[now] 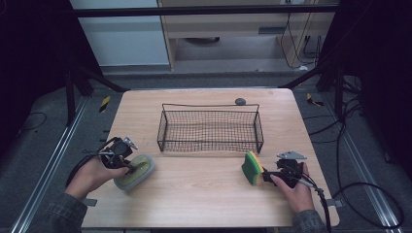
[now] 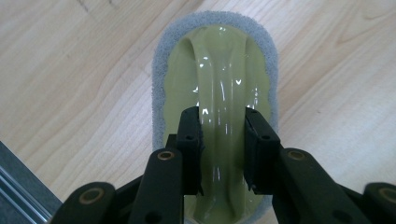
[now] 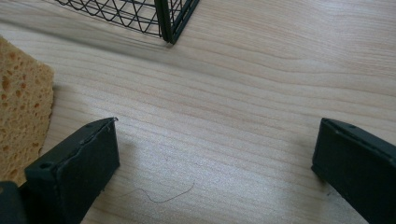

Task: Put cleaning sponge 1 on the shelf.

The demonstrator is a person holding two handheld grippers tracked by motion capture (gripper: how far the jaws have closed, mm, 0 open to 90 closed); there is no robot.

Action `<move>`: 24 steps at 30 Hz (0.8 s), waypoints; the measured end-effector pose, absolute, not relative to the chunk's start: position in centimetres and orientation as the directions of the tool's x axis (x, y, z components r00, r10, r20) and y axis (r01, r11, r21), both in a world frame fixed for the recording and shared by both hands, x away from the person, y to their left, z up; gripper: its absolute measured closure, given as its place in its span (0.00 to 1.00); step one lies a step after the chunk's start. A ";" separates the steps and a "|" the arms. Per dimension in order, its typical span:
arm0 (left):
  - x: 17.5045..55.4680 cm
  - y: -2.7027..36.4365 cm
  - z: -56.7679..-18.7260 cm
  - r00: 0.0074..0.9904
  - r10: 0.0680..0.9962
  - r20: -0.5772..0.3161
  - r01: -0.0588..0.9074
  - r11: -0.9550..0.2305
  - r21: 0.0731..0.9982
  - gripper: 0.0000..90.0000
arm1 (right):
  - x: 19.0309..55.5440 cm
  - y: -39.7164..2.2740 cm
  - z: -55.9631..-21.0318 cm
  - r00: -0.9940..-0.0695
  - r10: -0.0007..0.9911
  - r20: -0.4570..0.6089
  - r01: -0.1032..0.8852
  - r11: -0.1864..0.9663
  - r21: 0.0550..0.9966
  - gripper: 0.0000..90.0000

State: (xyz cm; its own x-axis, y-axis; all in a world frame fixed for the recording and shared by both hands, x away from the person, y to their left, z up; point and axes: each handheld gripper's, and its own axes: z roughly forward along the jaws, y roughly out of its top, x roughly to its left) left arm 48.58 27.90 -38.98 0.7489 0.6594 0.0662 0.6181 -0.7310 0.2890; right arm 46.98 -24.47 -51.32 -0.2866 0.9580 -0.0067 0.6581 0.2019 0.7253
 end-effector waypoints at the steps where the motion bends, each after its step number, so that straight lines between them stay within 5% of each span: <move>1: 48.4 27.8 -38.6 0.755 0.652 0.070 0.608 -0.736 0.299 0.78 | 47.0 -24.5 -51.3 -0.286 0.958 -0.007 0.658 0.202 0.725 0.01; 24: 50.5 23.3 -30.9 0.838 0.504 0.210 0.410 -0.834 0.368 0.78 | 47.1 -24.4 -51.3 -0.293 0.956 -0.008 0.656 0.207 0.725 0.01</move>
